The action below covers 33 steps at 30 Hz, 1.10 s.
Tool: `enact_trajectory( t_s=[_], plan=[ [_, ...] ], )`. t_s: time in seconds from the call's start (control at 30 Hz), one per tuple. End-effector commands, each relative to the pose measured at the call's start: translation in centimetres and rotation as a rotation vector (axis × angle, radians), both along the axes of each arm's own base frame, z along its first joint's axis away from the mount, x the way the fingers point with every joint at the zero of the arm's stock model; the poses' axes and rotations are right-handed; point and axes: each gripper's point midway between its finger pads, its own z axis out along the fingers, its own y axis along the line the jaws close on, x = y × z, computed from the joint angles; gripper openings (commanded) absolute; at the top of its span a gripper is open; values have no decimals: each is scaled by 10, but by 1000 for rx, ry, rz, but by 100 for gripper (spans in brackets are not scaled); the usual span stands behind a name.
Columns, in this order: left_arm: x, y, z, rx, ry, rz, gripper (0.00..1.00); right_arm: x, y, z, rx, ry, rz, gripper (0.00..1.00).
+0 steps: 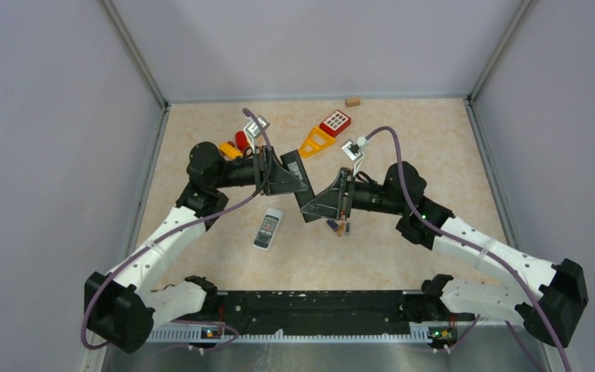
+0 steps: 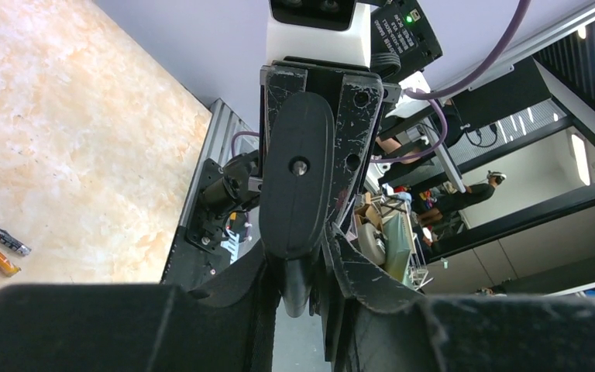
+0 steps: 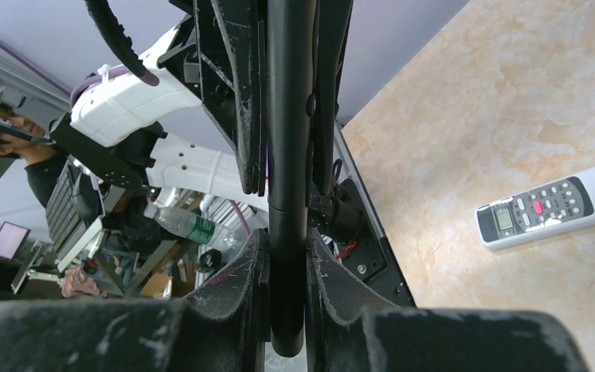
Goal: Load the batteries into the remote control
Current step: Adjust the remote control.
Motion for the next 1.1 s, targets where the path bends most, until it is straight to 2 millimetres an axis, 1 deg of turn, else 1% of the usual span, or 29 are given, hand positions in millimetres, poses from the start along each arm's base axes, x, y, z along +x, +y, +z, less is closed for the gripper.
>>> enact_trajectory(
  t_s=[0.0,0.07,0.1,0.13,0.17,0.23,0.27,0.3,0.4,0.5,0.57,0.6,0.63,0.7,0.73,0.77,0.8,0.83,0.9,0.93,0.97,1.07],
  plan=[
    [-2,3,15,-45,-76,15,27,1,1,15,27,-16,19,0],
    [-2,3,15,-45,-77,18,30,2,1,12,22,-9,20,0],
    [-2,3,15,-45,-80,19,33,2,1,10,18,-6,21,0],
    [-1,3,15,-45,-79,21,39,2,1,9,15,-3,23,0],
    [-1,3,15,-46,-78,24,41,2,0,8,14,-1,25,0],
    [0,3,15,-45,-78,24,42,1,0,6,14,1,30,0],
    [1,3,15,-45,-75,26,40,1,0,6,14,1,33,0],
    [2,3,15,-45,-75,29,36,1,-1,5,13,2,33,0],
    [2,2,15,-46,-73,28,22,1,-1,5,14,4,36,0],
    [4,2,13,-45,-66,29,13,0,-1,5,13,0,47,0],
    [4,2,14,-48,-68,30,3,1,-2,3,6,3,48,0],
    [5,2,14,-49,-70,34,0,2,-3,2,5,4,45,0],
    [6,2,15,-51,-75,42,0,2,-3,1,2,4,39,0],
    [9,2,15,-54,-89,66,0,8,-4,-1,-1,9,7,29],
    [13,2,15,-54,-88,88,0,12,-4,-3,0,10,-20,47],
    [16,2,14,-56,-83,113,0,17,-5,-3,10,14,-54,61],
    [21,3,13,-60,-73,142,0,22,-6,-2,35,18,-88,71],
    [25,3,12,-69,-61,166,0,27,-8,1,76,20,-126,77],
    [33,4,10,-91,-32,219,0,36,-14,10,180,32,-200,83],
    [38,4,10,-105,-15,245,0,42,-18,19,249,37,-243,85],
    [41,5,9,-121,8,266,0,48,-23,20,295,66,-287,86],
    [45,7,11,-193,49,297,0,57,-34,27,447,128,-350,86]
  ],
)
